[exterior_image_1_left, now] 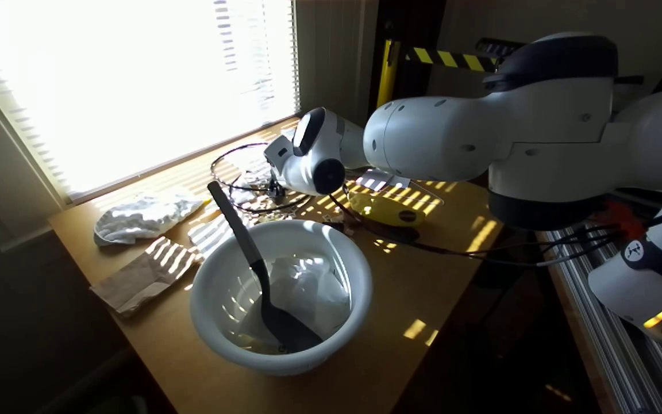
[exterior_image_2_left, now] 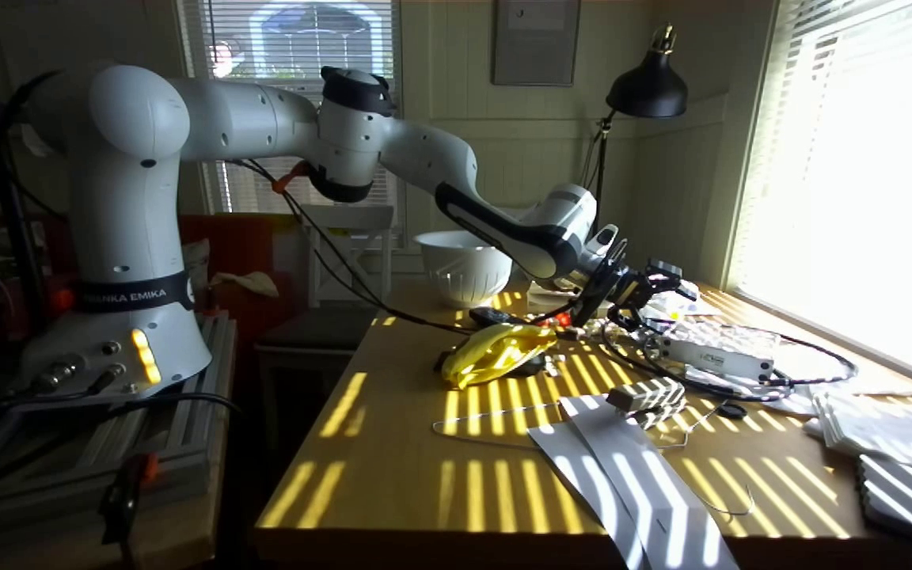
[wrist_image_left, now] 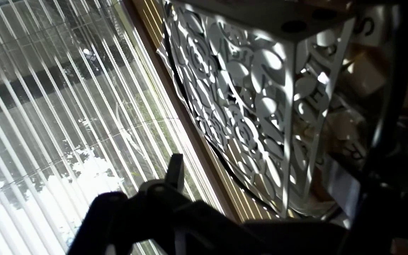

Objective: Move the cable forward then put the white thing on it

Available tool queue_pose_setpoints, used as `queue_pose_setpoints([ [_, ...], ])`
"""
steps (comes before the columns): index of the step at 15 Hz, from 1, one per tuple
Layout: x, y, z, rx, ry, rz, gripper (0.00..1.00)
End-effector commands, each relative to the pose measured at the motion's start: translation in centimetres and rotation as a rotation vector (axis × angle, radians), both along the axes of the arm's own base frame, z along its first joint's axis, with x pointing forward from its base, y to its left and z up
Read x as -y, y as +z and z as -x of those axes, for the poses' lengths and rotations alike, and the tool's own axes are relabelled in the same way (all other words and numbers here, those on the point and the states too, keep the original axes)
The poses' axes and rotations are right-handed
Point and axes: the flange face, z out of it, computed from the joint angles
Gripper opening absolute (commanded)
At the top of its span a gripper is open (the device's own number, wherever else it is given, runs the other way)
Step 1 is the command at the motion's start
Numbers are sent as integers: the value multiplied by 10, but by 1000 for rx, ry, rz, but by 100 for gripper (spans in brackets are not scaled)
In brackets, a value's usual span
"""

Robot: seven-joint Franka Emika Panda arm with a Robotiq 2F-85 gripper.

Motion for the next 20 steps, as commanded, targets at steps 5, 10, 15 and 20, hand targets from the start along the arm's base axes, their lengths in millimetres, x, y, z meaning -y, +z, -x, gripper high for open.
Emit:
queue_pose_setpoints([
  [5, 11, -16, -9, -14, -19, 89, 100],
  [10, 19, -14, -14, 6, -45, 117, 66],
  [15, 21, -12, -18, 18, -47, 119, 31],
  [20, 17, -5, -25, 131, -100, 60, 1],
])
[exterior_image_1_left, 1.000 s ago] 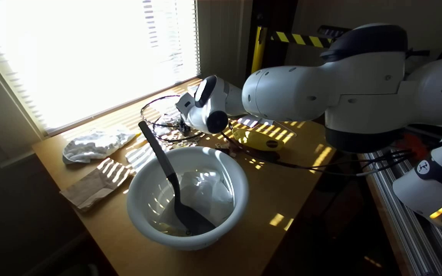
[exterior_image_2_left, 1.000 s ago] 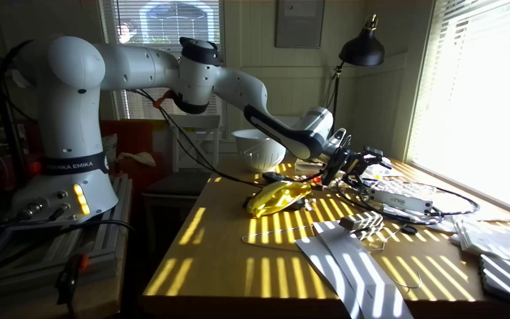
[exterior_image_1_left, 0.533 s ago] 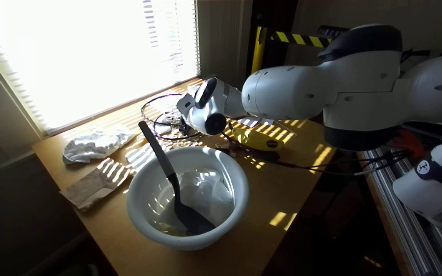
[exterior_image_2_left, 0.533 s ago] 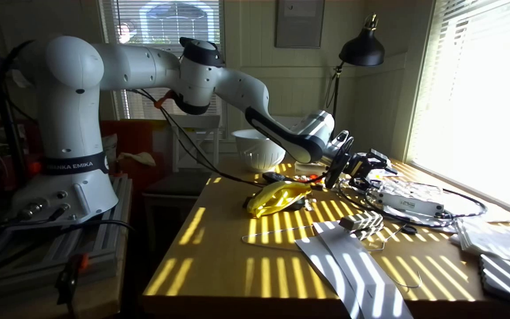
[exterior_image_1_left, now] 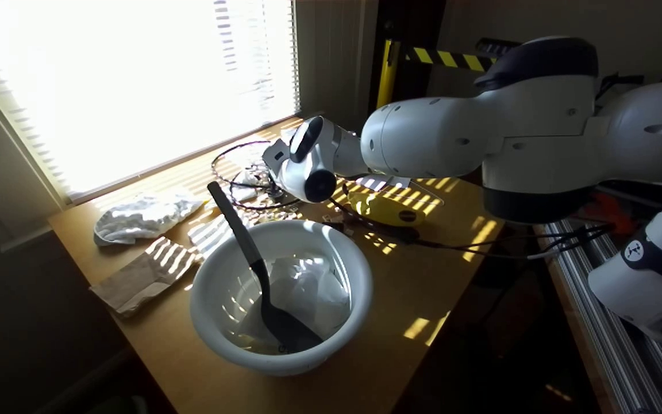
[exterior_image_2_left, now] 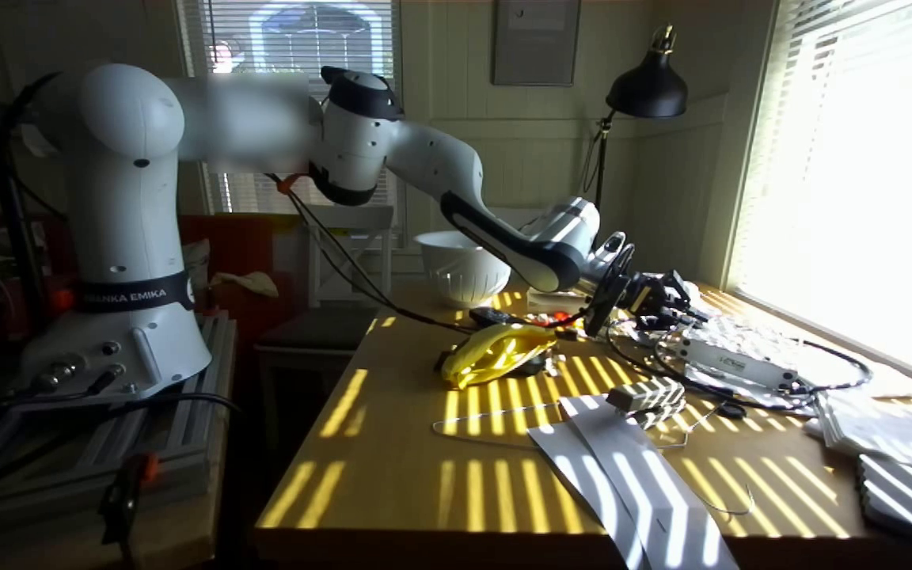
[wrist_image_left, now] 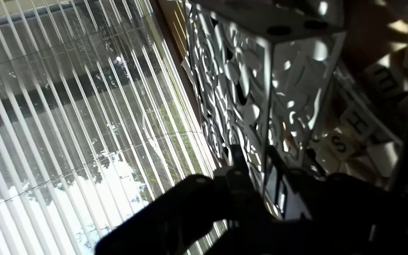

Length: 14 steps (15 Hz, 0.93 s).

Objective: Move the cable forward then put the white thing on it

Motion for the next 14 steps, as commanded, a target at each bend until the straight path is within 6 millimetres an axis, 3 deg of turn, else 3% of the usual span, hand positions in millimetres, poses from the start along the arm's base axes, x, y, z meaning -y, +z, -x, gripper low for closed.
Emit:
queue_pose_setpoints([
  [1, 2, 12, -12, 158, -70, -60, 0],
  [9, 16, 42, 5, 395, -289, -252, 1],
  [14, 17, 52, 30, 512, -408, -378, 1],
])
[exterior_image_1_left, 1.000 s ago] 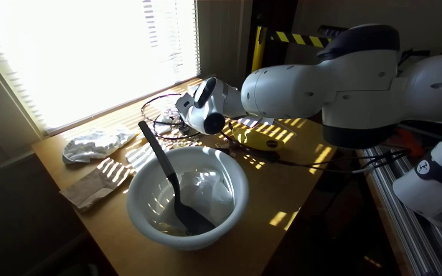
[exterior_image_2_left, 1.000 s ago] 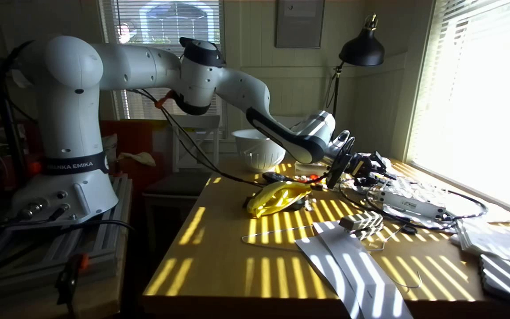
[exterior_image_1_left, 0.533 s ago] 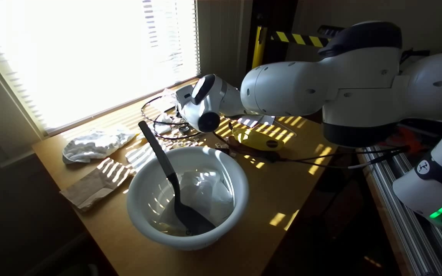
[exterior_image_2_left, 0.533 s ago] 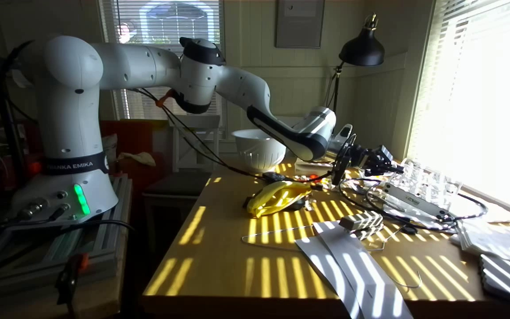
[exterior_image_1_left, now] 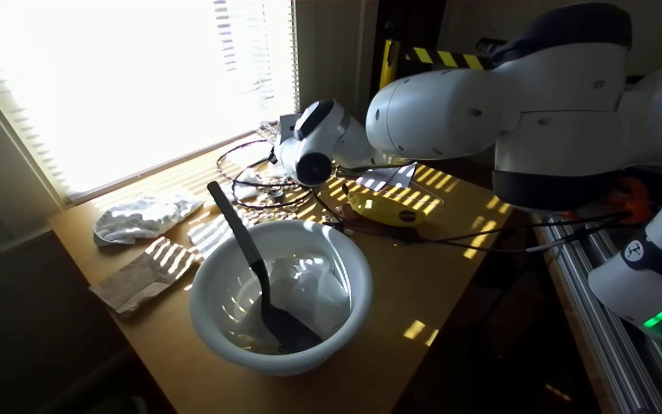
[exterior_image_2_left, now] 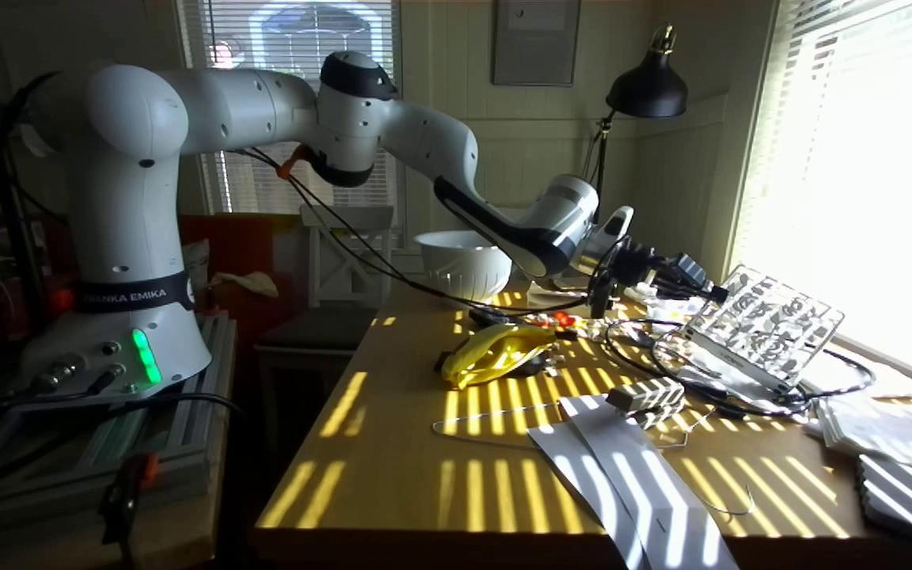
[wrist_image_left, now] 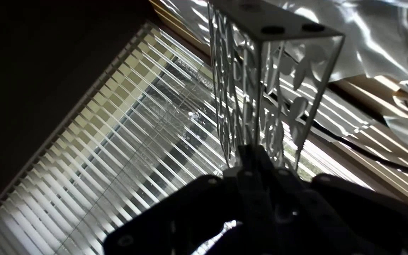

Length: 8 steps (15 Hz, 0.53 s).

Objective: Move the cable forward then put the white thing on it

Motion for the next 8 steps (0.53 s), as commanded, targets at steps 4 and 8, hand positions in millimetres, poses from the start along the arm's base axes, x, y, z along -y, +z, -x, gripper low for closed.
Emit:
queue_pose_setpoints([
  [4, -10, 5, 49, 165, -169, -209, 1],
  [8, -10, -1, 75, 234, -247, -326, 1],
])
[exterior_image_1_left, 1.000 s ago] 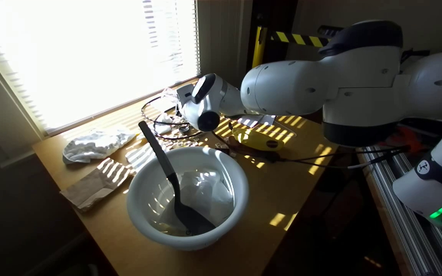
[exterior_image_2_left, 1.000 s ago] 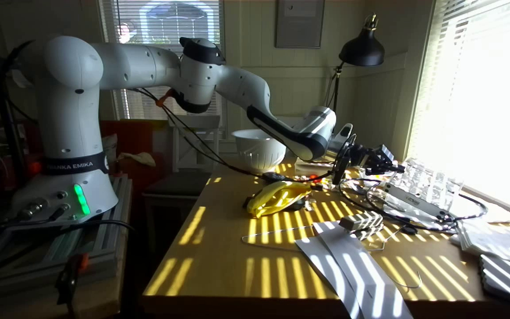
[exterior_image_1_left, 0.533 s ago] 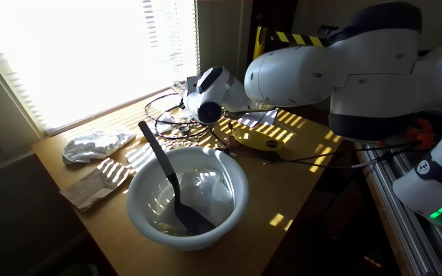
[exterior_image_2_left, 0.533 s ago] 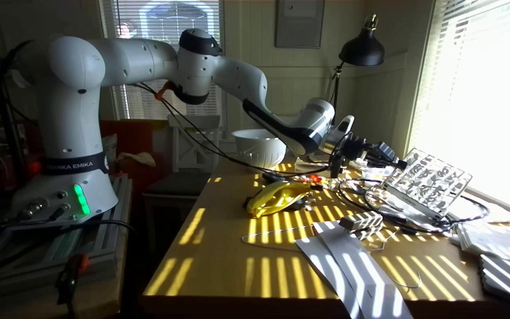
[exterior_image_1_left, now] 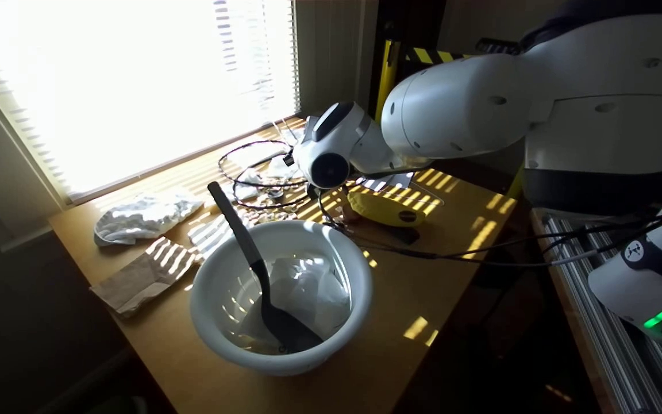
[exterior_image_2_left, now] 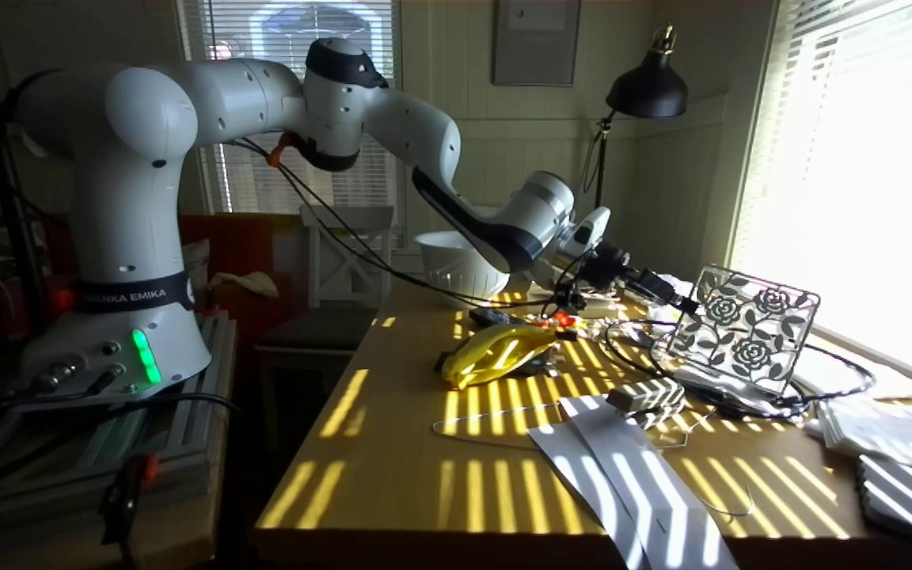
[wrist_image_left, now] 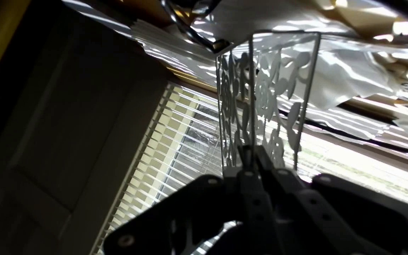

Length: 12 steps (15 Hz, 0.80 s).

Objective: Move the cable forward then put the white thing on it

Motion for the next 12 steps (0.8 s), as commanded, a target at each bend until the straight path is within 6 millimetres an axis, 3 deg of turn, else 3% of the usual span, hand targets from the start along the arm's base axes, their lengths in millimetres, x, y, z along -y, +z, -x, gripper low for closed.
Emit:
queue_pose_setpoints([
  [1, -1, 1, 32, 69, -89, -149, 1],
  [7, 8, 3, 60, 194, -195, -333, 1],
  [12, 25, 4, 68, 313, -289, -465, 1],
])
